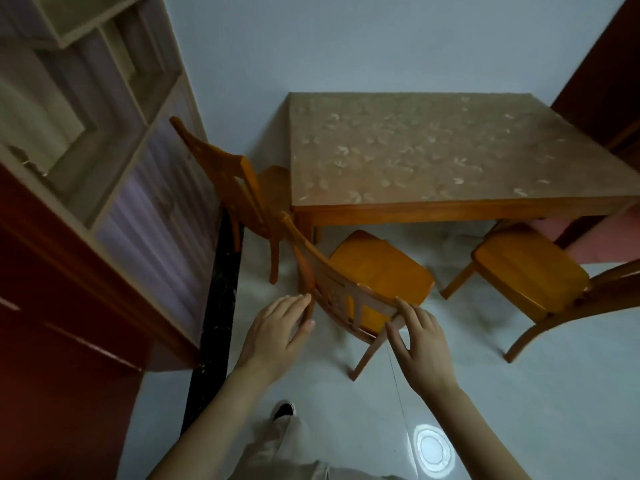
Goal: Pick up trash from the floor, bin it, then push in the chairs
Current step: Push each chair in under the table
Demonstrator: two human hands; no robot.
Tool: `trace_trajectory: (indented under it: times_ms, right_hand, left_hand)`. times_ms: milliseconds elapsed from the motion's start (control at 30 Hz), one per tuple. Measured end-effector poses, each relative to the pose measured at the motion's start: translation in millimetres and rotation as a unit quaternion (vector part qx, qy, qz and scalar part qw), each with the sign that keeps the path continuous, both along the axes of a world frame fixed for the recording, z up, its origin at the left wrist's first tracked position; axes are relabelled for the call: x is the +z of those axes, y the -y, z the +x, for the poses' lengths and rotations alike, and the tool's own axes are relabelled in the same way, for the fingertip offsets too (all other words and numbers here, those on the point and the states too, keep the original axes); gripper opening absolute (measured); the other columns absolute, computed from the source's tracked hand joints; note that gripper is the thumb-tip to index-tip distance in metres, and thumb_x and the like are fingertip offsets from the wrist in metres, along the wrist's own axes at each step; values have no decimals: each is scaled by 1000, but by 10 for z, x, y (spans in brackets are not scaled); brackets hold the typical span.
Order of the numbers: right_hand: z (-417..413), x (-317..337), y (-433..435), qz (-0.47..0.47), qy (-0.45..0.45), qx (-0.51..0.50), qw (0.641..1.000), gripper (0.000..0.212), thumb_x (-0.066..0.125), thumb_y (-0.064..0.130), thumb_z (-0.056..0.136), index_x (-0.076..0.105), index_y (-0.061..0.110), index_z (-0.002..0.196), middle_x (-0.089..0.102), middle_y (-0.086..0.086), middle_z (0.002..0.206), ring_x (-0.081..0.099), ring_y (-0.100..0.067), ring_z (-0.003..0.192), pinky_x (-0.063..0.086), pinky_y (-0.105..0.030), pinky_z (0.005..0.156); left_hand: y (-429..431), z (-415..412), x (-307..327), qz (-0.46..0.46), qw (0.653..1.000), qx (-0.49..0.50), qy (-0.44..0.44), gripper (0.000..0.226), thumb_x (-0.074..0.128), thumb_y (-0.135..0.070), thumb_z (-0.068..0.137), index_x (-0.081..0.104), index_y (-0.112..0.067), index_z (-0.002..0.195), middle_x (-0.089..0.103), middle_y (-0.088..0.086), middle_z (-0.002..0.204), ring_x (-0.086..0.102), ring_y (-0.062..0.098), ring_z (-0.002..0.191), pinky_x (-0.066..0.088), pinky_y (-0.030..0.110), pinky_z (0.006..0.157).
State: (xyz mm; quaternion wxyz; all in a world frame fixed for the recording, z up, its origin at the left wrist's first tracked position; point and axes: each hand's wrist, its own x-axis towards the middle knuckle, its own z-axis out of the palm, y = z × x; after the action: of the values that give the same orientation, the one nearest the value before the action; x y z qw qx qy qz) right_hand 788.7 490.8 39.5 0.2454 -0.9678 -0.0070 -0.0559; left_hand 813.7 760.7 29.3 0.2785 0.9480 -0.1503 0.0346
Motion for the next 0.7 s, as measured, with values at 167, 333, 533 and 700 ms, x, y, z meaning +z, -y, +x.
trace_trajectory:
  times_ms: [167, 333, 533, 700]
  right_hand:
    - [576, 107, -483, 29, 1, -40, 999, 58, 45, 52, 95, 44, 21, 143, 51, -3, 140, 48, -23, 127, 42, -38, 102]
    - [1203, -108, -871, 1, -36, -44, 998, 62, 54, 53, 92, 40, 24, 145, 50, -3, 142, 43, -23, 131, 39, -37, 105]
    - [1399, -447, -942, -31, -95, -99, 990, 69, 31, 74, 87, 53, 28, 133, 62, 4, 121, 54, -21, 117, 35, -44, 106]
    - [1309, -713, -922, 3, -65, -145, 987, 56, 36, 69, 89, 63, 29, 116, 65, 10, 102, 57, -15, 99, 34, -38, 102]
  left_hand:
    - [-395, 913, 175, 32, 997, -63, 19, 64, 36, -58, 90, 49, -18, 138, 55, -1, 135, 47, 19, 127, 41, 42, 104]
    - [-509, 1717, 106, 73, 986, -152, 8, 69, 41, -64, 86, 43, -23, 141, 48, -5, 142, 38, 15, 134, 29, 35, 110]
    - [-381, 2336, -216, 101, 969, -225, -23, 73, 50, -69, 84, 42, -25, 142, 45, -4, 144, 35, 15, 137, 17, 35, 116]
    - [-262, 2594, -377, 106, 956, -268, -52, 62, 53, -69, 82, 56, -24, 123, 59, -6, 124, 49, 15, 121, 20, 35, 115]
